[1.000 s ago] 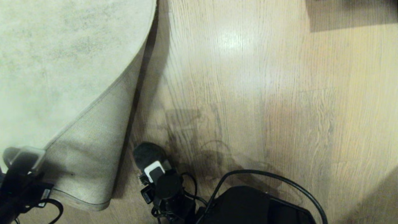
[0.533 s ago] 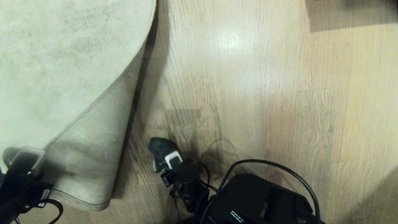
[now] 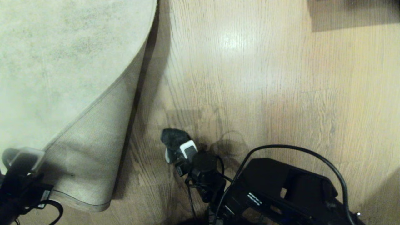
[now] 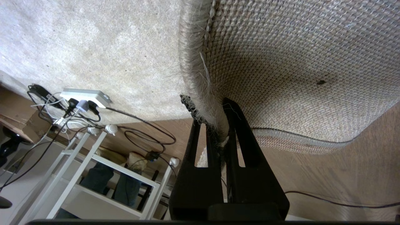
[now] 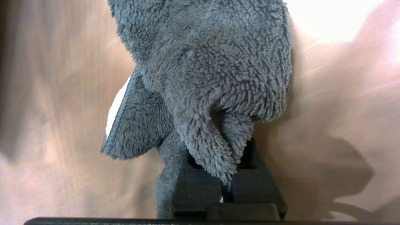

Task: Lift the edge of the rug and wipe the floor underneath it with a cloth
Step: Wipe the floor under the carpet with a rag

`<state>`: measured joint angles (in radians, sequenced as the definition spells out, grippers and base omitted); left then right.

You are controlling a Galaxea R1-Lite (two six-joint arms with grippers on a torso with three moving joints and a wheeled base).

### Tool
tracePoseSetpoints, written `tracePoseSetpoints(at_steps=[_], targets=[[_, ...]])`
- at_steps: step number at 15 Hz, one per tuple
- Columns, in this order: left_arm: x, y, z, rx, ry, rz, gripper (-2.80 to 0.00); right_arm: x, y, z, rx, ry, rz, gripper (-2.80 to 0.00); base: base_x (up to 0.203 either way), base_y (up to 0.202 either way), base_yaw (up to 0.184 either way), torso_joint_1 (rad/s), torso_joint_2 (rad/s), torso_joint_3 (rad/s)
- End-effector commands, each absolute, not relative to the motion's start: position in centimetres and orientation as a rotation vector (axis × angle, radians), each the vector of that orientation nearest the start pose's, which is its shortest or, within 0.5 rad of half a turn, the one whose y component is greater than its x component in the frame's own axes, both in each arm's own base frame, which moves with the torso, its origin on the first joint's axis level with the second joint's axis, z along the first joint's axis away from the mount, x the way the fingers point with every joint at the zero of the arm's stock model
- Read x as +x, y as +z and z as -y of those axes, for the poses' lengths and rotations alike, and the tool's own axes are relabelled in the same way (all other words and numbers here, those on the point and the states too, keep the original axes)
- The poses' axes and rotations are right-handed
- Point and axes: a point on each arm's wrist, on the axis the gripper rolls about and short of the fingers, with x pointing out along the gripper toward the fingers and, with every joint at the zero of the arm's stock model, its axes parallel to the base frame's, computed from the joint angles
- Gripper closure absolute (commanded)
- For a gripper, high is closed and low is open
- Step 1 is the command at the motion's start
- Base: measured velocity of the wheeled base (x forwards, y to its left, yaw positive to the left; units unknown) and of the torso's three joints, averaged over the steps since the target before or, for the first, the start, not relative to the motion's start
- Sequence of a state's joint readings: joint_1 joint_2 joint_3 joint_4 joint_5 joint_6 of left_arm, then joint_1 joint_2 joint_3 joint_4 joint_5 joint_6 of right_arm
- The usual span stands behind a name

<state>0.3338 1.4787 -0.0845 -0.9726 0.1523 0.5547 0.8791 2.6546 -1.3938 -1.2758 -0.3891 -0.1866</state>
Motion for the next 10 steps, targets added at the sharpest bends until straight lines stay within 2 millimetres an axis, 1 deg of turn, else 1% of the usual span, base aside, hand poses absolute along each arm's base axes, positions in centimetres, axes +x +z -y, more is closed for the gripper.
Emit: tracePoseSetpoints(at_steps=[1, 3, 4, 5, 7, 8, 10], targets=[[16.0, 9.9, -5.9, 0.500, 0.350, -0.540, 0.00, 33.2, 4.2, -34.5, -0.156, 0.423, 0.107, 0.00, 0.000, 0.000, 0.000, 0.000, 0.00, 0.000], [16.0, 9.9, -5.9, 0.498, 0.351, -0.539, 0.00, 33.2, 5.6, -32.8, -0.163, 0.399, 0.102, 0.00, 0.000, 0.000, 0.000, 0.000, 0.00, 0.000], [16.0, 9.9, -5.9, 0.497, 0.350, -0.539, 0.00, 32.9, 6.3, -32.3, -0.165, 0.399, 0.099, 0.00, 0.000, 0.000, 0.000, 0.000, 0.00, 0.000], [16.0, 9.9, -5.9, 0.496, 0.350, -0.540, 0.00, 32.2, 6.8, -32.3, -0.170, 0.411, 0.092, 0.00, 0.000, 0.000, 0.000, 0.000, 0.00, 0.000], [16.0, 9.9, -5.9, 0.497, 0.350, -0.539, 0.00, 29.6, 7.3, -34.0, -0.173, 0.478, 0.090, 0.00, 0.000, 0.000, 0.000, 0.000, 0.00, 0.000], [16.0, 9.9, -5.9, 0.497, 0.350, -0.539, 0.00, 27.9, 7.2, -35.2, -0.176, 0.524, 0.088, 0.00, 0.000, 0.000, 0.000, 0.000, 0.00, 0.000], [16.0, 9.9, -5.9, 0.497, 0.352, -0.534, 0.00, 23.5, 6.4, -38.1, -0.190, 0.643, 0.078, 0.00, 0.000, 0.000, 0.000, 0.000, 0.00, 0.000]])
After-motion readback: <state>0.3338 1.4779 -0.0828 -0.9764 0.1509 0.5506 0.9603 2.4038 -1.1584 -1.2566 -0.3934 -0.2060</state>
